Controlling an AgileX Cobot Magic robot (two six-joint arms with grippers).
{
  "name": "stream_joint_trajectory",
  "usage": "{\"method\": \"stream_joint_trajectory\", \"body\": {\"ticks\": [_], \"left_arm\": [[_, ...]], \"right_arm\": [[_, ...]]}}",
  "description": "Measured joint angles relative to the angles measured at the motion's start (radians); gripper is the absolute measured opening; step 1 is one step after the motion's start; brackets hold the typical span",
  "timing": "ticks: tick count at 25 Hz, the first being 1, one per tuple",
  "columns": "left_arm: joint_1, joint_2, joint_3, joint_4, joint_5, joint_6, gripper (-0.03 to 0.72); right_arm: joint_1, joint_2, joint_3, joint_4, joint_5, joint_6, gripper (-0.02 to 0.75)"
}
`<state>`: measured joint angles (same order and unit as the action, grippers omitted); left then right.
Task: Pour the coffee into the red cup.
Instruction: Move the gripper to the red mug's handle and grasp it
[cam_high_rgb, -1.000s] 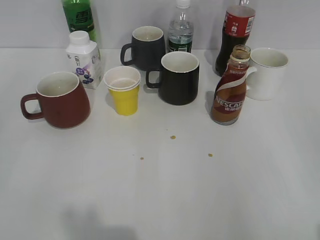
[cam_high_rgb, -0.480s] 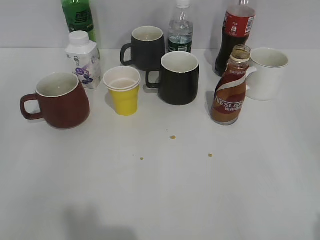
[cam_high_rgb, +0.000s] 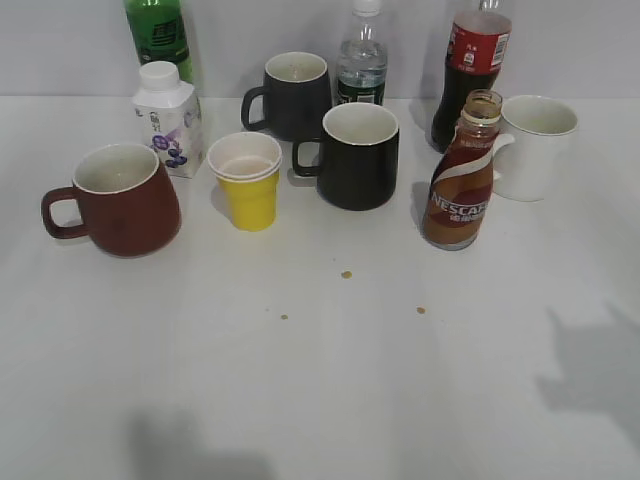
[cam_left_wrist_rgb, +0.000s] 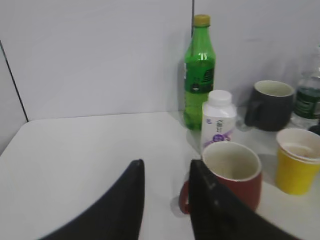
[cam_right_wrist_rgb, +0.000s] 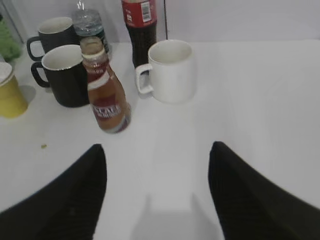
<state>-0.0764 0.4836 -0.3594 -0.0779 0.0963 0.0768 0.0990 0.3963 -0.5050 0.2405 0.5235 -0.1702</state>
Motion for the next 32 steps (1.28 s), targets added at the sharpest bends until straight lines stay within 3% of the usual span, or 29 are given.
{"method": "stream_joint_trajectory", "body": {"ticks": [4, 11, 19, 24, 32], "left_arm": [[-0.001, 0.220, 0.004, -0.014, -0.158, 0.000, 0.246], [-0.014, 0.513, 0.009, -0.173, -0.176, -0.002, 0.246], [-0.175, 0.698, 0.053, -0.176, -0.386, -0.003, 0.246], [-0.192, 0.802, 0.106, -0.176, -0.555, -0.003, 0.251], [-0.192, 1.044, 0.108, -0.168, -0.913, -0.003, 0.321]], "right_arm": [[0.069, 0.160, 0.005, 0.002, -0.102, -0.071, 0.448], [0.152, 0.404, 0.005, 0.005, -0.249, -0.088, 0.446], [0.154, 0.596, 0.005, 0.048, -0.398, -0.090, 0.445], [0.156, 0.664, 0.005, 0.057, -0.444, -0.090, 0.445], [0.156, 0.674, 0.005, 0.058, -0.453, -0.091, 0.420]]}}
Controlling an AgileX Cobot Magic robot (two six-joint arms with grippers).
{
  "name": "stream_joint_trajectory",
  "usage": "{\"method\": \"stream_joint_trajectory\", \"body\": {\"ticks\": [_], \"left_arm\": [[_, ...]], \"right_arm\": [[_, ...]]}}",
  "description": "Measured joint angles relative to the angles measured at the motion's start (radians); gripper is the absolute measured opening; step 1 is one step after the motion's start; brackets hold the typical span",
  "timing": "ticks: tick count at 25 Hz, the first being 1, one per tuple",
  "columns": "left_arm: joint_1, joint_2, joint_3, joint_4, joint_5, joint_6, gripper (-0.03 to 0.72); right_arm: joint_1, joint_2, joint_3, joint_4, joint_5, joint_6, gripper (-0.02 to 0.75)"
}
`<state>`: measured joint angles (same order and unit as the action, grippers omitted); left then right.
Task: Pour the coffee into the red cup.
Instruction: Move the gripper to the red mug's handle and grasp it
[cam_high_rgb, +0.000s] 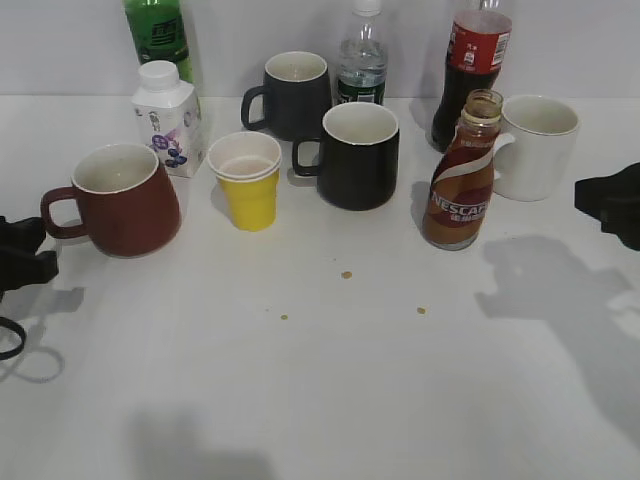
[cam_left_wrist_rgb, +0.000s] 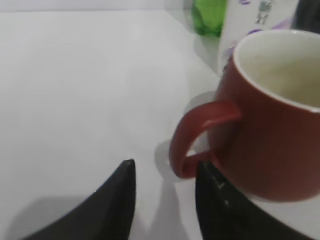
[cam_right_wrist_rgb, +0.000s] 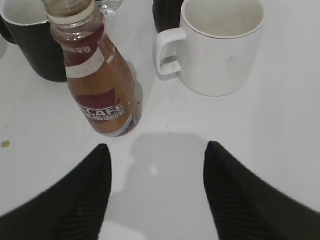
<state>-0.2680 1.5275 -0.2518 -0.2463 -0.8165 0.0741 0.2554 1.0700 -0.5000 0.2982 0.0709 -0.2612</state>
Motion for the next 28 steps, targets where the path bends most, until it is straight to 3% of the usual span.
{"method": "stream_joint_trajectory", "body": {"ticks": [5, 16, 28], "left_arm": [[0.000, 0.096, -0.001, 0.038, -0.154, 0.000, 0.339], [0.003, 0.230, -0.073, 0.048, -0.224, 0.000, 0.366], [0.081, 0.373, -0.216, 0.158, -0.257, 0.000, 0.279]], "right_arm": [[0.000, 0.000, 0.001, 0.000, -0.019, 0.000, 0.413], [0.000, 0.000, 0.001, 0.000, -0.038, 0.000, 0.410], [0.000, 0.000, 0.001, -0.010, -0.041, 0.000, 0.410]]}}
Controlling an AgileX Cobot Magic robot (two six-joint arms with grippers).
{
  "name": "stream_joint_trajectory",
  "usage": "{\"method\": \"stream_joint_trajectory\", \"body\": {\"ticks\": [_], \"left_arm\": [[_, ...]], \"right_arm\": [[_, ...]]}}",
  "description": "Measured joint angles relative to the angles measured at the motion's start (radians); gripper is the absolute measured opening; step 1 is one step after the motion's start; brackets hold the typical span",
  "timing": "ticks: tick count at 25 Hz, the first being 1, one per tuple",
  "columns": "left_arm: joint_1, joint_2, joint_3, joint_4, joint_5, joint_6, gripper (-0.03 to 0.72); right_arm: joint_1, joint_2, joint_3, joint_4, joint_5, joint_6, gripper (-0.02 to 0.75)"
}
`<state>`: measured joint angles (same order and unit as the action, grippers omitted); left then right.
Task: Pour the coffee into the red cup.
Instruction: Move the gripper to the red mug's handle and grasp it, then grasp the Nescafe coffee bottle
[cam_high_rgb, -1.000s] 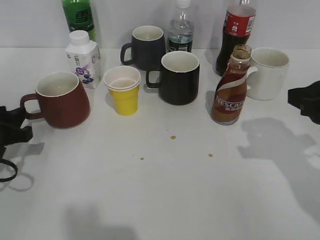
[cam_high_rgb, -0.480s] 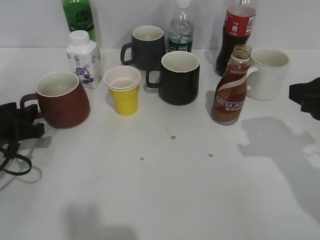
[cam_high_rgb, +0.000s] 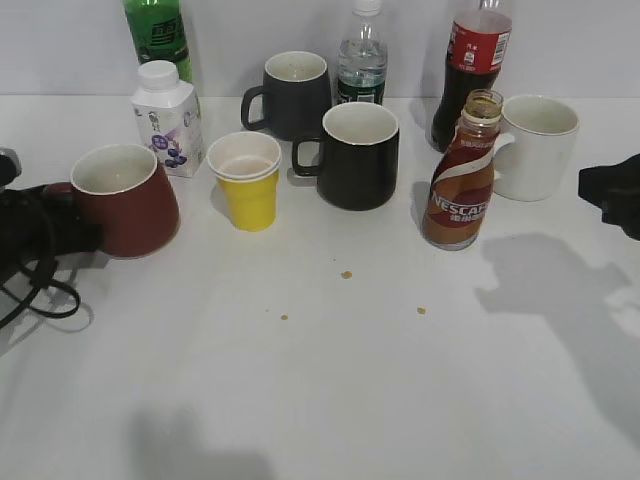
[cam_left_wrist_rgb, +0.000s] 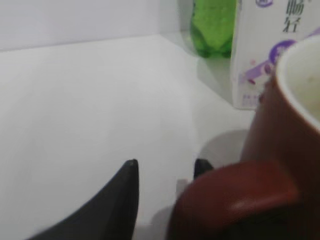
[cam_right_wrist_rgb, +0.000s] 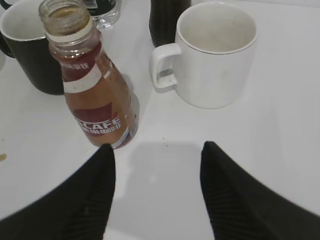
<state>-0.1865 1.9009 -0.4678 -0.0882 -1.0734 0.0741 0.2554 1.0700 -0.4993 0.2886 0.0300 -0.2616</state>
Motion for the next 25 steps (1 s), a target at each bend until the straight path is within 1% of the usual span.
{"method": "stream_joint_trajectory", "body": {"ticks": [4, 8, 10, 13, 15, 16, 20, 22, 25], "left_arm": [[0.000, 0.049, -0.057, 0.017, -0.020, 0.000, 0.213], [0.000, 0.069, -0.087, 0.042, -0.029, 0.000, 0.086], [0.001, 0.069, -0.090, 0.042, -0.029, 0.000, 0.084], [0.001, 0.065, -0.088, 0.044, -0.031, 0.000, 0.082], [0.000, 0.038, -0.064, 0.047, -0.021, 0.001, 0.081], [-0.004, 0.018, -0.046, 0.048, -0.008, 0.003, 0.078], [-0.030, -0.106, 0.022, 0.049, 0.039, 0.008, 0.073], [-0.050, -0.180, 0.052, 0.049, 0.053, 0.009, 0.073], [-0.081, -0.268, 0.091, 0.048, 0.064, 0.009, 0.073]], "right_arm": [[0.000, 0.000, 0.000, -0.024, 0.000, -0.001, 0.410], [0.003, 0.000, 0.000, -0.042, 0.000, -0.001, 0.410], [0.025, 0.000, 0.000, -0.057, -0.001, -0.002, 0.410], [0.103, 0.017, 0.000, -0.104, -0.015, -0.004, 0.413], [0.148, 0.048, 0.000, -0.115, -0.051, -0.005, 0.437], [0.159, 0.074, 0.000, -0.122, -0.079, -0.004, 0.463], [0.169, 0.185, 0.000, -0.124, -0.200, 0.025, 0.611], [0.171, 0.244, 0.000, -0.128, -0.251, 0.052, 0.641], [0.171, 0.323, 0.000, -0.142, -0.360, 0.097, 0.652]]}}
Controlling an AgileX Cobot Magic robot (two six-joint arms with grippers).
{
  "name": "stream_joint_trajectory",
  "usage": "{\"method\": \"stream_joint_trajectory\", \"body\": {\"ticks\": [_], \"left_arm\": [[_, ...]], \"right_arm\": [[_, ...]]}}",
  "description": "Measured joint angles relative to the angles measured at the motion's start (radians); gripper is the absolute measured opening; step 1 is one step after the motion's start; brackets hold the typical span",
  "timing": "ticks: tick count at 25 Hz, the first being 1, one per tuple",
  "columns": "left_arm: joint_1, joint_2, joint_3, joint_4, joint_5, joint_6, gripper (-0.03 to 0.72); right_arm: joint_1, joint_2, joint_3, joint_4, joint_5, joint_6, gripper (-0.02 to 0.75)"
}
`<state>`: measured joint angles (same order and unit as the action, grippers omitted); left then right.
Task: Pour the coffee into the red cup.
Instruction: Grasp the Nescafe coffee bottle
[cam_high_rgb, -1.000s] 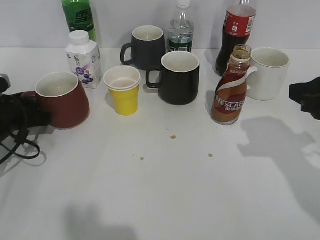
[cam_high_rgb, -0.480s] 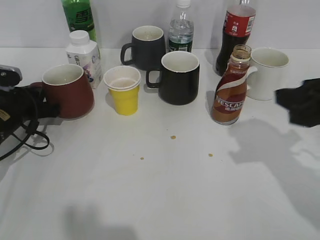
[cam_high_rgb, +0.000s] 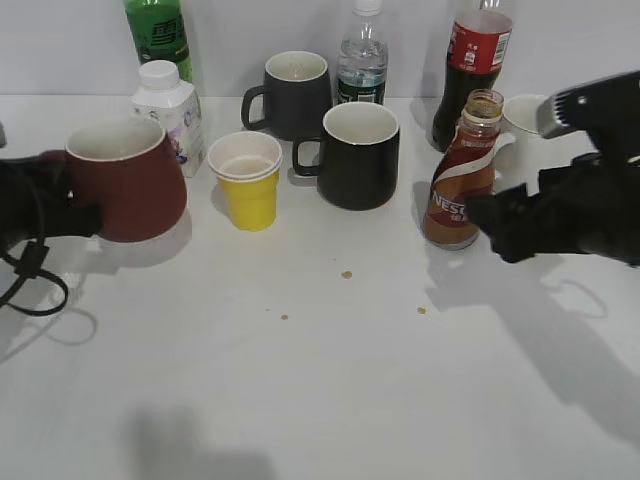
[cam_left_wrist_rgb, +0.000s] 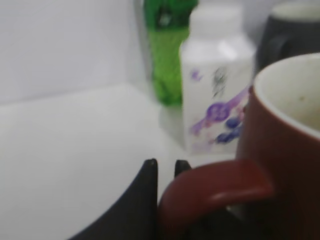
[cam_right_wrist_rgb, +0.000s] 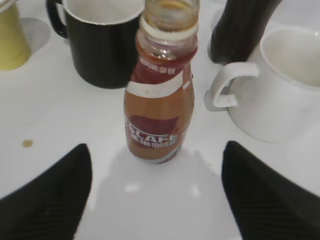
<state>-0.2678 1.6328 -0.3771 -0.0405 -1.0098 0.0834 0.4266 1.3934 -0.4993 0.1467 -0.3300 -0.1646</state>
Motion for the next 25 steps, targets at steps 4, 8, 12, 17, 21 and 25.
{"method": "stream_joint_trajectory", "body": {"ticks": [4, 8, 12, 17, 21, 25], "left_arm": [[-0.040, -0.098, 0.027, 0.000, 0.092, 0.000, 0.073], [-0.064, -0.171, 0.030, 0.002, 0.177, 0.001, 0.073], [-0.068, -0.227, 0.031, 0.002, 0.199, 0.001, 0.073], [-0.068, -0.254, 0.031, 0.032, 0.268, 0.001, 0.073], [-0.069, -0.258, 0.031, 0.112, 0.279, -0.030, 0.073], [-0.092, -0.258, 0.031, 0.153, 0.279, -0.083, 0.073]], "right_arm": [[0.000, 0.103, 0.000, -0.017, -0.149, 0.048, 0.652], [0.000, 0.206, 0.000, -0.117, -0.269, 0.149, 0.651], [0.000, 0.302, 0.001, -0.158, -0.399, 0.174, 0.651], [0.000, 0.415, -0.003, -0.135, -0.541, 0.174, 0.648], [0.000, 0.499, -0.035, -0.126, -0.604, 0.174, 0.627], [0.000, 0.554, -0.064, -0.073, -0.661, 0.174, 0.595]]}}
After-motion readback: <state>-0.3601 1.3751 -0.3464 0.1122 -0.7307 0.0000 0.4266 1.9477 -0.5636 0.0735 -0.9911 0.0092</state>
